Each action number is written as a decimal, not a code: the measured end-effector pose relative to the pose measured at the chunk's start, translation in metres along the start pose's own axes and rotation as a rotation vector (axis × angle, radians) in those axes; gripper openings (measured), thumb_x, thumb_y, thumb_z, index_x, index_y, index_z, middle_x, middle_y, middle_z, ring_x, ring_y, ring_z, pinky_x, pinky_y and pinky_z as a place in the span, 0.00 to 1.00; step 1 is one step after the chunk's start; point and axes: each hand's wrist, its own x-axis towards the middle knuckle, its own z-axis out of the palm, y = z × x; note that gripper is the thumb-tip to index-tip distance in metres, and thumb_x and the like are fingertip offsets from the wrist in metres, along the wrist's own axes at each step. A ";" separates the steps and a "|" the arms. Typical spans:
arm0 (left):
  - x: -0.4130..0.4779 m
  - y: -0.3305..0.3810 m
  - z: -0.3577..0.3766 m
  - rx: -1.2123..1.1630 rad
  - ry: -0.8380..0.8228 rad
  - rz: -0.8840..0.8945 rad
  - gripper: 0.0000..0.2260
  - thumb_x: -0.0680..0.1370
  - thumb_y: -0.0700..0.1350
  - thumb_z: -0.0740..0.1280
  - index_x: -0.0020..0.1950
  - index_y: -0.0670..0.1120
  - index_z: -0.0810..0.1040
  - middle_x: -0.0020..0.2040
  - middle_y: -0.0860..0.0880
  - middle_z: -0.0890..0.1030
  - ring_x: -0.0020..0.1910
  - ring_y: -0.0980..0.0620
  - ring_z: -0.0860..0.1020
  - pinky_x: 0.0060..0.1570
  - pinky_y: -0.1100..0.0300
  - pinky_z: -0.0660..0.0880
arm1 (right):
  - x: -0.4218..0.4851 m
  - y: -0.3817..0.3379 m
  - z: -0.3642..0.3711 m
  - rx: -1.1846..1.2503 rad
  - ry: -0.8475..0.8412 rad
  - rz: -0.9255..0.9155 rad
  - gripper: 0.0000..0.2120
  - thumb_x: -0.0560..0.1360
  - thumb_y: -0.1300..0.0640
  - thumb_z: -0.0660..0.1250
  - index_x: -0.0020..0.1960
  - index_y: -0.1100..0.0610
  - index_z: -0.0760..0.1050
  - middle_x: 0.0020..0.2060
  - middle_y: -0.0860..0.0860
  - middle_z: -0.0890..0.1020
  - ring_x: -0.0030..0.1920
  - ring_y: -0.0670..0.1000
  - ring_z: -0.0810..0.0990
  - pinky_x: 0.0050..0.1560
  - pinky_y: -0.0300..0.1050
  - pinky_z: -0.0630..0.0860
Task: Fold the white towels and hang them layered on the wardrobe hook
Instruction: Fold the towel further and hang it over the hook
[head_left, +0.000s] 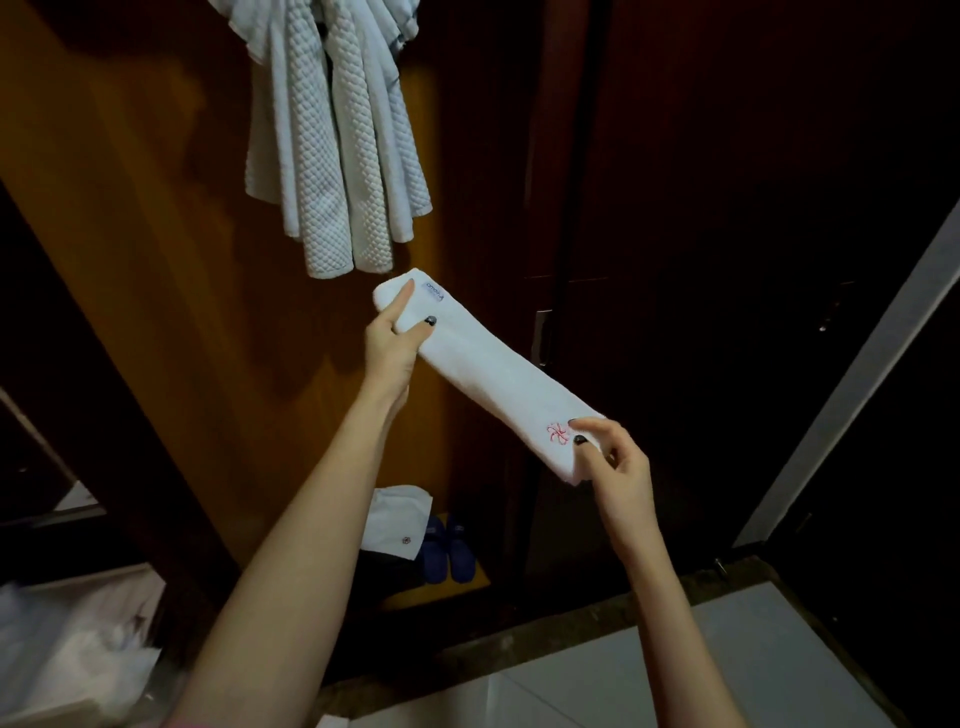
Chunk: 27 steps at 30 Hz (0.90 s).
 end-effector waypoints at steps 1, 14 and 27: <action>-0.003 0.000 0.000 -0.061 -0.008 -0.015 0.26 0.76 0.29 0.66 0.73 0.45 0.71 0.64 0.44 0.76 0.56 0.54 0.79 0.49 0.63 0.78 | 0.001 0.001 -0.001 -0.041 -0.010 -0.013 0.12 0.74 0.58 0.65 0.55 0.45 0.76 0.55 0.40 0.76 0.53 0.30 0.72 0.47 0.23 0.68; -0.035 0.032 0.033 -0.129 -0.543 0.005 0.23 0.76 0.27 0.62 0.65 0.50 0.78 0.59 0.58 0.82 0.63 0.57 0.77 0.56 0.63 0.76 | 0.035 -0.041 0.036 0.093 -0.214 -0.035 0.13 0.77 0.56 0.70 0.61 0.49 0.77 0.53 0.44 0.83 0.54 0.41 0.80 0.52 0.35 0.77; -0.031 0.052 0.032 0.051 -0.473 0.187 0.24 0.75 0.35 0.67 0.62 0.61 0.78 0.67 0.55 0.77 0.67 0.56 0.73 0.68 0.54 0.70 | 0.036 -0.052 0.054 0.168 0.008 -0.125 0.04 0.77 0.59 0.70 0.49 0.53 0.76 0.40 0.44 0.79 0.40 0.37 0.77 0.42 0.33 0.74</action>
